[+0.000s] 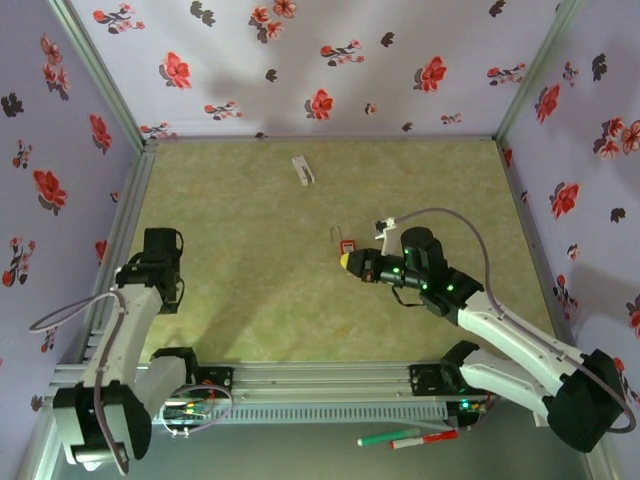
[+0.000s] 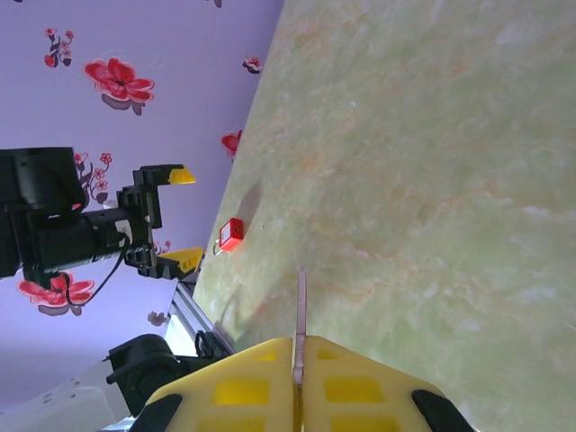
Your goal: Unlock with the key
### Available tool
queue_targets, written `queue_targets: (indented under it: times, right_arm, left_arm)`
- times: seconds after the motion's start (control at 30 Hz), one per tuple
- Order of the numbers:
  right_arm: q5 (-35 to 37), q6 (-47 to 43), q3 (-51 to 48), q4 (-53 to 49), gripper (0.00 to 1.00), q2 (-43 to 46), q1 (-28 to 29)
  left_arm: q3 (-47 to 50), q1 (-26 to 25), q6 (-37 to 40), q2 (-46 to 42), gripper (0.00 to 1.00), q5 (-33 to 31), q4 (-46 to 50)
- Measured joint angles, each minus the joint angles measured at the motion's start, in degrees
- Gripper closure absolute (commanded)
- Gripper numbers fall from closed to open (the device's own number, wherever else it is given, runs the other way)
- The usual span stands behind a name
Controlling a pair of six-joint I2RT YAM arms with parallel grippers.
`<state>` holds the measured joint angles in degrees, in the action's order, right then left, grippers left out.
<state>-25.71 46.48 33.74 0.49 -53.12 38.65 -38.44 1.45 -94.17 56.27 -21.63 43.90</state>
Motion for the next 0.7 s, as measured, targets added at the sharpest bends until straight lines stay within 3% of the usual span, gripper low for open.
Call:
queue_targets:
  times: [0.4,0.7]
  right_arm:
    - [-0.2,0.5,-0.3,-1.1,1.0,-4.4,0.0]
    - [-0.9,0.6,-0.3,-1.1,1.0,-7.8,0.0]
  left_arm:
    - [-1.3,8.6,-11.0,13.7,0.0,-1.9,-3.3]
    - [-0.3,13.2,-13.1,17.0,0.0,-1.8,-7.4]
